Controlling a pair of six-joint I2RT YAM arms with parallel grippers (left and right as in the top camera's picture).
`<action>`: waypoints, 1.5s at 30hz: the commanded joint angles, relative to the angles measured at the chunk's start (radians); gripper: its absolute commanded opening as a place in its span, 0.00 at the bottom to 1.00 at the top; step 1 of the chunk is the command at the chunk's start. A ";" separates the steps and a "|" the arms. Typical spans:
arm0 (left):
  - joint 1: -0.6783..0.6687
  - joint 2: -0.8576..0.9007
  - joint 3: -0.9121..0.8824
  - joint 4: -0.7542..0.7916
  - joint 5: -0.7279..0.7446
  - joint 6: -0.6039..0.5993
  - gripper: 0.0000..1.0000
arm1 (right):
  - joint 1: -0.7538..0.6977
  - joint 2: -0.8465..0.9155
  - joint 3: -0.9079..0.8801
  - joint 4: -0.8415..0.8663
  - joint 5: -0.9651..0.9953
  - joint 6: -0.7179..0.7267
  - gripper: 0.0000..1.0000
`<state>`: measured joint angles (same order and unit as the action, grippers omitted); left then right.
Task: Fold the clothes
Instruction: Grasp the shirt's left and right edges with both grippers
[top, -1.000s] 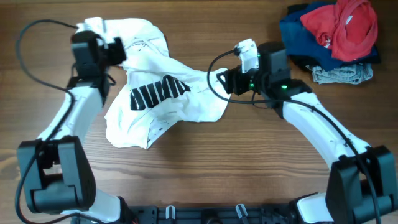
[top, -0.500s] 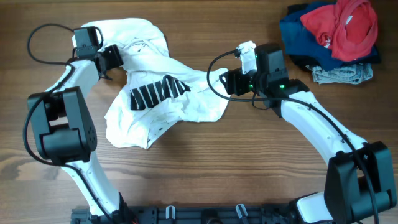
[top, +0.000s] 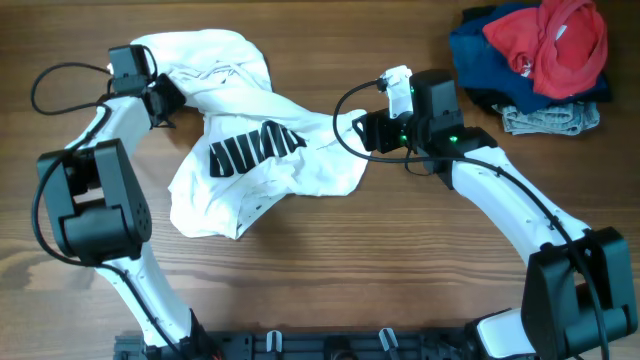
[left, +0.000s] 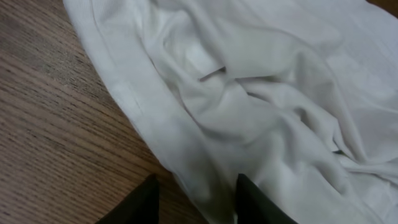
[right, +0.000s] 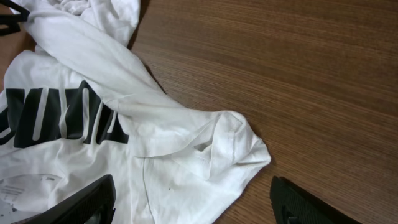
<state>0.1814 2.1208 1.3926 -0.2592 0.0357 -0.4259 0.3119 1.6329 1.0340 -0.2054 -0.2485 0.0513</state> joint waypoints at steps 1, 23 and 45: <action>-0.005 0.053 0.019 0.023 0.011 -0.028 0.36 | 0.003 0.013 0.011 0.003 0.017 0.011 0.80; -0.009 -0.410 0.088 -0.149 -0.033 -0.023 0.04 | 0.003 0.013 0.011 -0.014 -0.011 0.060 0.79; -0.131 -0.589 0.087 -0.537 -0.037 0.002 0.04 | 0.034 0.310 0.040 0.386 -0.042 0.066 0.78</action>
<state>0.0513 1.5532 1.4685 -0.7395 0.0116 -0.4431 0.3168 1.8721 1.0386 0.1246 -0.2790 0.0879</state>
